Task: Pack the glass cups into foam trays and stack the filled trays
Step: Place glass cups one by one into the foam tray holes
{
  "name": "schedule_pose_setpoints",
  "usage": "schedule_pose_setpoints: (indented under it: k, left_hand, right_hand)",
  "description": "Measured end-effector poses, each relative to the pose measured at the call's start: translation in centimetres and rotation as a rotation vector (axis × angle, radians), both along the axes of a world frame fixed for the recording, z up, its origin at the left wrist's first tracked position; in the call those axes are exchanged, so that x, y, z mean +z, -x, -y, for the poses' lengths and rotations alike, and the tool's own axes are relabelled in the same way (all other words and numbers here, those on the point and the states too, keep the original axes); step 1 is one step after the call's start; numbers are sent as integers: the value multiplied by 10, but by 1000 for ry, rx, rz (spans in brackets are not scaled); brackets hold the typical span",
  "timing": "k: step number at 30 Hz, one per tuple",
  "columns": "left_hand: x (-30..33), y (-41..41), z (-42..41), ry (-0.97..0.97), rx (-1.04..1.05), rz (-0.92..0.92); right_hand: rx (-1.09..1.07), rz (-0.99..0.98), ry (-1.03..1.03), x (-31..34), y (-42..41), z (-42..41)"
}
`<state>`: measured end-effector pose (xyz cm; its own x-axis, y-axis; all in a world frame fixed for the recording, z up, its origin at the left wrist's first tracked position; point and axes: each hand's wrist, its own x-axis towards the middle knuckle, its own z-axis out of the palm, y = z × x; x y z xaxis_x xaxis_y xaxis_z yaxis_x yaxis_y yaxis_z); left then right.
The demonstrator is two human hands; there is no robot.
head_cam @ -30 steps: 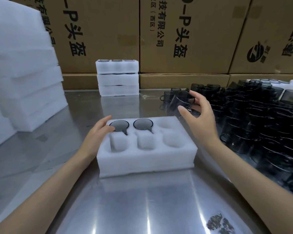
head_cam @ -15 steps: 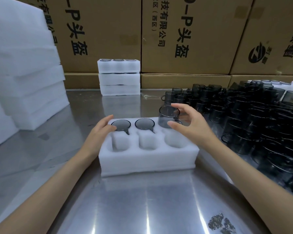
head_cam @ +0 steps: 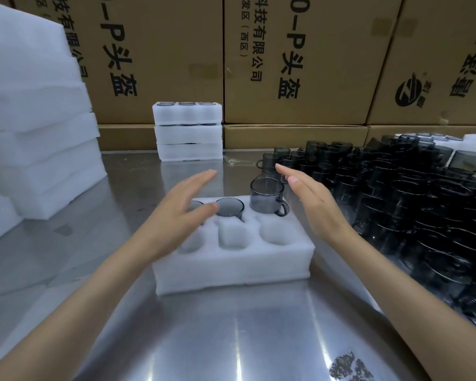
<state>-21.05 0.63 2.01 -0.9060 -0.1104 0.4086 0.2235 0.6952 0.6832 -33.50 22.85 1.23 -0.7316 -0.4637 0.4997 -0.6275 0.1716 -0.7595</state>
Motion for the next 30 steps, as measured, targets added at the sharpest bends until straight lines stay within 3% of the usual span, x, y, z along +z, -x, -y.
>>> schedule_pose_setpoints:
  k: [3, 6, 16, 30]
  left_hand:
    - [5, 7, -30, 429, -81, 25]
    - [4, 17, -47, 581, -101, 78]
    - [1, 17, -46, 522, -129, 186]
    - [-2, 17, -48, 542, -135, 172]
  right_hand:
    - [18, 25, -51, -2, 0, 2]
    - [30, 35, -97, -3, 0, 2]
    - [54, 101, -51, 0, -1, 6]
    - [70, 251, 82, 1, -3, 8]
